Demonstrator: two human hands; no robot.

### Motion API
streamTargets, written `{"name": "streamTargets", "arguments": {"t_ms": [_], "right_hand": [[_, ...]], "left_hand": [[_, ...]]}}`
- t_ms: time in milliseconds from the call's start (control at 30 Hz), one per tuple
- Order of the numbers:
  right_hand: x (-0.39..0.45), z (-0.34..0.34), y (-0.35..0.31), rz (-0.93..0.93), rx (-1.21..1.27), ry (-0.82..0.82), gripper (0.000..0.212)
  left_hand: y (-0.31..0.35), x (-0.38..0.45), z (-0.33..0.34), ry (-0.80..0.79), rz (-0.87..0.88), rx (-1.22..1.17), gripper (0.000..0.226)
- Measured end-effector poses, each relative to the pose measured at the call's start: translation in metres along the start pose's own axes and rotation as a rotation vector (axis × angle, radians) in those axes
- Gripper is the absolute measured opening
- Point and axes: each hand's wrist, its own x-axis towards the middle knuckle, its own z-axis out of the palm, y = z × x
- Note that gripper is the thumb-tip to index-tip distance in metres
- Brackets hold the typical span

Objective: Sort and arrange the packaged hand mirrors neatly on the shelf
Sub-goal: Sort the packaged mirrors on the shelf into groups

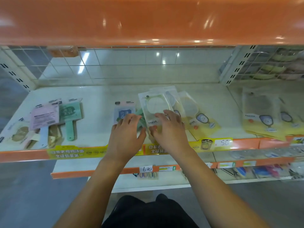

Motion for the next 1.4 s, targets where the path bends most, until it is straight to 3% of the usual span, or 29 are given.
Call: {"name": "streamTargets", "arguments": {"t_ms": [133,367,700,900,1267,1400], "right_hand": [[0.013,0.001,-0.001,0.055,-0.032,-0.021,0.059],[0.041,0.008,-0.009,0.232,-0.127,-0.196,0.075],[0.051,0.014,-0.021,0.285,-0.156,-0.214,0.063],[0.052,0.015,-0.033,0.267,-0.124,-0.173,0.046],[0.045,0.027,-0.04,0.272,-0.1,-0.026,0.036],[0.038,0.023,-0.044,0.279,-0.043,0.1,0.031]], "left_hand": [[-0.003,0.006,-0.002,-0.022,0.02,-0.011,0.039],[-0.018,0.015,-0.006,-0.044,0.045,-0.029,0.04],[-0.041,0.023,-0.007,-0.079,0.076,-0.066,0.039],[-0.051,0.031,-0.007,-0.079,0.121,-0.098,0.04],[-0.075,0.037,-0.01,-0.101,0.158,-0.146,0.04],[-0.079,0.04,-0.012,-0.107,0.194,-0.16,0.041]]}}
